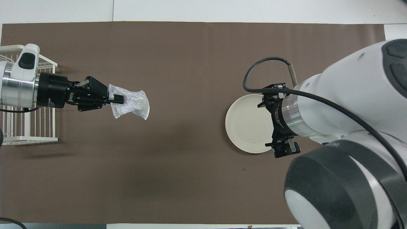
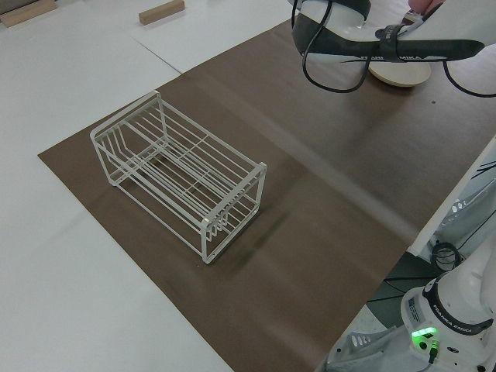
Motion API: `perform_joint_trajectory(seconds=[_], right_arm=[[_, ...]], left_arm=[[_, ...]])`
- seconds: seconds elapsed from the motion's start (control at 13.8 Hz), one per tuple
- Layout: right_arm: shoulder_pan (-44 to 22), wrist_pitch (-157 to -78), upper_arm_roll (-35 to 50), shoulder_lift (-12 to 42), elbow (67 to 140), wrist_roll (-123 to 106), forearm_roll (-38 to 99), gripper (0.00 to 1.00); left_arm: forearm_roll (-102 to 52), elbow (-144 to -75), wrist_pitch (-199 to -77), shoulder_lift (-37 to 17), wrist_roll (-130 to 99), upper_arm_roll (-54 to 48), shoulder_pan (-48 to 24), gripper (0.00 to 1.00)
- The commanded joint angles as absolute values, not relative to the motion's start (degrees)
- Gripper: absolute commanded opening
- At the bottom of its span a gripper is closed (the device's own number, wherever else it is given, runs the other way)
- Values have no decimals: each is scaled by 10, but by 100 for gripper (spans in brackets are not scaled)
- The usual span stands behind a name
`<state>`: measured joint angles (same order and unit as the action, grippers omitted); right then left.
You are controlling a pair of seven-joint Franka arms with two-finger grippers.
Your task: Wipe plate with sponge
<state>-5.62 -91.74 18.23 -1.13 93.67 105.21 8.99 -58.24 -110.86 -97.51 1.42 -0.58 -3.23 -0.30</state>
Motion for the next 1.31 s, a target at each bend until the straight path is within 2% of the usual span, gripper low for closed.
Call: perform_joint_trajectory(seconds=[0.0, 0.22, 0.51, 0.8, 1.23], right_arm=[[-114, -913, 185, 72, 881, 1080, 54, 100], [-126, -939, 185, 132, 853, 1149, 46, 100], [-144, -947, 185, 132, 852, 1170, 40, 100], [-188, -946, 185, 151, 838, 1207, -11, 100], [-224, -944, 186, 152, 826, 1241, -4, 100]], left_arm=[[-665, -1177, -994, 53, 39, -34, -5, 0], [-733, -1232, -991, 60, 134, -34, -16, 0], [-773, -1295, -954, 63, 271, -34, -30, 0], [-830, -1329, -954, 68, 290, -34, -59, 0], [-870, -1346, -988, 72, 291, -35, -85, 0]])
